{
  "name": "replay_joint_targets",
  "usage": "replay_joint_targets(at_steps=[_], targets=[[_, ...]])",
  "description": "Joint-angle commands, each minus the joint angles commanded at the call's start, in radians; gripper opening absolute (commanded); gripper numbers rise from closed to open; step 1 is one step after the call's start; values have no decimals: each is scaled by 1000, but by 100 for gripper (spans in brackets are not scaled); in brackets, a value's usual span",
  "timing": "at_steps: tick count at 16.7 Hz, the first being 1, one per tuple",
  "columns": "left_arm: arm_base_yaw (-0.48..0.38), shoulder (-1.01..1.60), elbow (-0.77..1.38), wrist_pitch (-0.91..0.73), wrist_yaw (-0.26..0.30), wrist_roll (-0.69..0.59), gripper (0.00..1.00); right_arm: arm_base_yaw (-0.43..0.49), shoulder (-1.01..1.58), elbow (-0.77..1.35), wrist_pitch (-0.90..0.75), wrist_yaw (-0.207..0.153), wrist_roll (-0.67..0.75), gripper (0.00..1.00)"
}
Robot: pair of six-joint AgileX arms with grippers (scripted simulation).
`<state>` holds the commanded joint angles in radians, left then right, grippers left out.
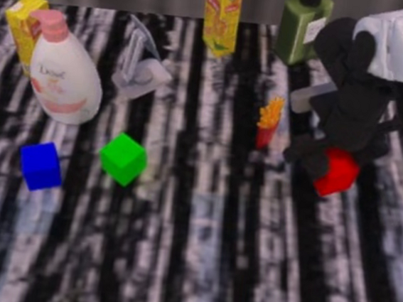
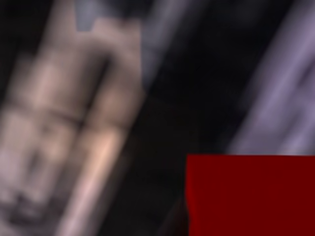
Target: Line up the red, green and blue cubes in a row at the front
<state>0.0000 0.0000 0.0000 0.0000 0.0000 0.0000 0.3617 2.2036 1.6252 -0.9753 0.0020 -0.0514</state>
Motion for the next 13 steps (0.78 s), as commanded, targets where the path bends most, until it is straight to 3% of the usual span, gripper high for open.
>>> replay_joint_targets(at_steps=[8,13], targets=[[0,0,0,0,0,0,100,-1,-36,42,-73,-1,3,0],[0,0,0,0,0,0,100,115,-5,99,-105,3,161,0]])
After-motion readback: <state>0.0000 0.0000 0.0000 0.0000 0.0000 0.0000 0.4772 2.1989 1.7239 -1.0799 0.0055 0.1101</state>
